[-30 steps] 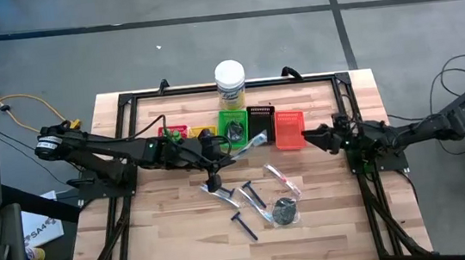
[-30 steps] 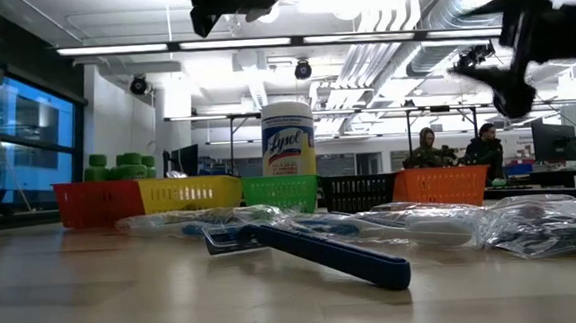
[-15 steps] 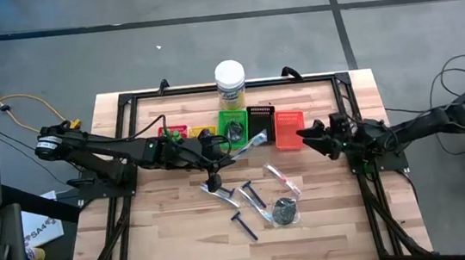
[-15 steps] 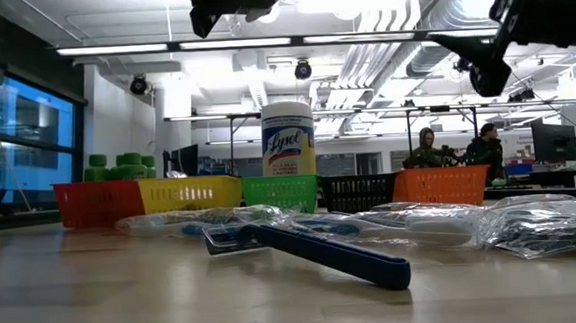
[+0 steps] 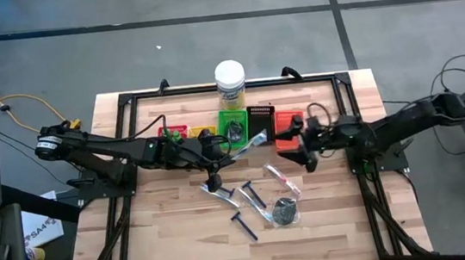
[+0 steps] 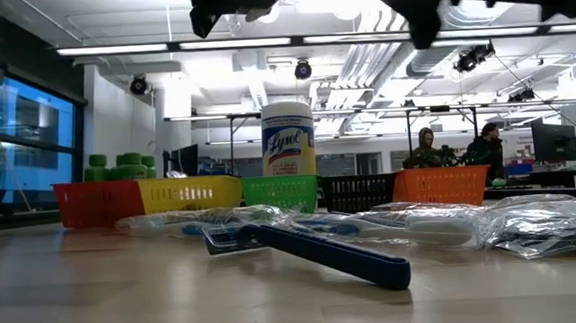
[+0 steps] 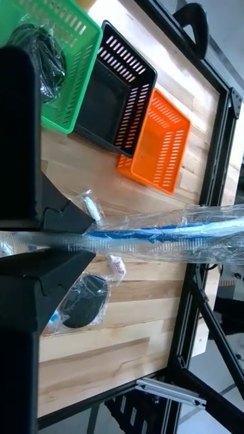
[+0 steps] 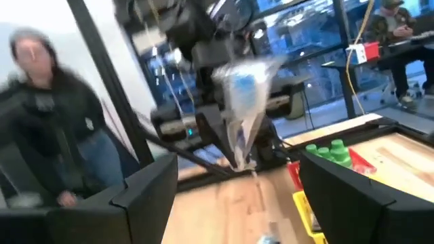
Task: Pick & Place Travel size toiletries
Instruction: Put the blue toothbrush into the black bin
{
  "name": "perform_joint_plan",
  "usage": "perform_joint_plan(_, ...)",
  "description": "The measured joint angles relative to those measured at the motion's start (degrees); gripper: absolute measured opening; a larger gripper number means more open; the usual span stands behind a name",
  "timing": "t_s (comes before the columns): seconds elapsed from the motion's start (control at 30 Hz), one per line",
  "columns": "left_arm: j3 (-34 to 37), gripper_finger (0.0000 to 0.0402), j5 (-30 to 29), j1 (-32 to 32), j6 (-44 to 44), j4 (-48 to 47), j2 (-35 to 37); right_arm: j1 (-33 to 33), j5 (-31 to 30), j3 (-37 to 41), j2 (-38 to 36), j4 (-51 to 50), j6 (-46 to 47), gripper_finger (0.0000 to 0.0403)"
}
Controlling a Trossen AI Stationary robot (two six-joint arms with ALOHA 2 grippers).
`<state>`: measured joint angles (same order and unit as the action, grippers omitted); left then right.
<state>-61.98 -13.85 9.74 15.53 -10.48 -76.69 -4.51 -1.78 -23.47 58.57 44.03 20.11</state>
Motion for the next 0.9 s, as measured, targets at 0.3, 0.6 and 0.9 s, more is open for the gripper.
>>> perform_joint_plan(0.3, 0.0, 0.0016, 0.2, 0.0, -0.2, -0.1, 0.0, 0.0, 0.3, -10.4, 15.0, 0.5, -5.4, 0.0294)
perform_joint_plan(0.6, 0.0, 0.0016, 0.3, 0.0, -0.2, -0.1, 0.0, 0.0, 0.0, -17.3, 22.6, 1.2, -5.3, 0.0269)
perform_joint_plan(0.9, 0.0, 0.0017, 1.3, 0.0, -0.2, -0.1, 0.0, 0.2, -4.2, -17.9, 22.9, 0.6, -5.0, 0.0155)
